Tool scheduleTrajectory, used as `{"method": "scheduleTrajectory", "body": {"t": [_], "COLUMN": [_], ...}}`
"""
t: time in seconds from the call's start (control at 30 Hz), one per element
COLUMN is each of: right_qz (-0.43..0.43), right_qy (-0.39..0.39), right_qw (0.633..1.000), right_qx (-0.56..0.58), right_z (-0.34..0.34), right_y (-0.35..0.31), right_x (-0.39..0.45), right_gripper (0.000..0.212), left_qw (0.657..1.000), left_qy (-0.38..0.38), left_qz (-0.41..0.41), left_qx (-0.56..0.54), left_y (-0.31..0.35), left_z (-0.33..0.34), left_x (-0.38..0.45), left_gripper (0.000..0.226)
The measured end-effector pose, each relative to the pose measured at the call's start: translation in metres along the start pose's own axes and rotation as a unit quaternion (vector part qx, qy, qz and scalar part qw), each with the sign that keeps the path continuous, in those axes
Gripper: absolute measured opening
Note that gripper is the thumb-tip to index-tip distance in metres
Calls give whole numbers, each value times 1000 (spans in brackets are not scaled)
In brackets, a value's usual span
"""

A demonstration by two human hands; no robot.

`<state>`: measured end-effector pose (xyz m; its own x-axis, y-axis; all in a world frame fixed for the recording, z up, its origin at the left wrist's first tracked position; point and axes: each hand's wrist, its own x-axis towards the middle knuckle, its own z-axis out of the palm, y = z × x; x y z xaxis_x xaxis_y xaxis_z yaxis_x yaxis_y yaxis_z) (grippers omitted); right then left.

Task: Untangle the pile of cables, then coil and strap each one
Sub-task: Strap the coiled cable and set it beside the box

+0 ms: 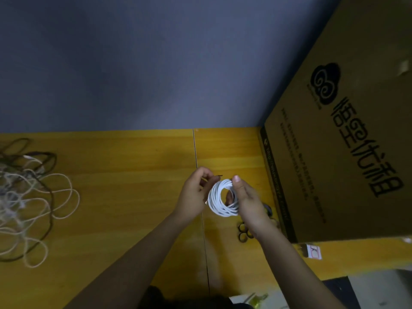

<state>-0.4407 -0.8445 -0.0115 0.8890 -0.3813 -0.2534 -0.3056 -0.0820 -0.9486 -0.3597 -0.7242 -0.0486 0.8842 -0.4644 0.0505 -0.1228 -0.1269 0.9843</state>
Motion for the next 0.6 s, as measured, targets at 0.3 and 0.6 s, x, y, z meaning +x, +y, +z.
{"method": "scheduleTrajectory", "body": {"t": [0.3, 0.6], "right_qz": [-25, -55], "right_qy": [-73, -77], "right_qw": [996, 995], "right_qx": [-42, -39], "right_z": [11, 18], "right_y": [-30, -44], "right_x": [-3, -1], "right_gripper": [43, 38], "left_qw": [997, 998], "left_qy": [13, 2], "left_qz": [-47, -53], "left_qx": [-65, -19], "left_y": [42, 65], "left_z": [-37, -51], "left_x": [15, 23], "left_gripper": [15, 14]}}
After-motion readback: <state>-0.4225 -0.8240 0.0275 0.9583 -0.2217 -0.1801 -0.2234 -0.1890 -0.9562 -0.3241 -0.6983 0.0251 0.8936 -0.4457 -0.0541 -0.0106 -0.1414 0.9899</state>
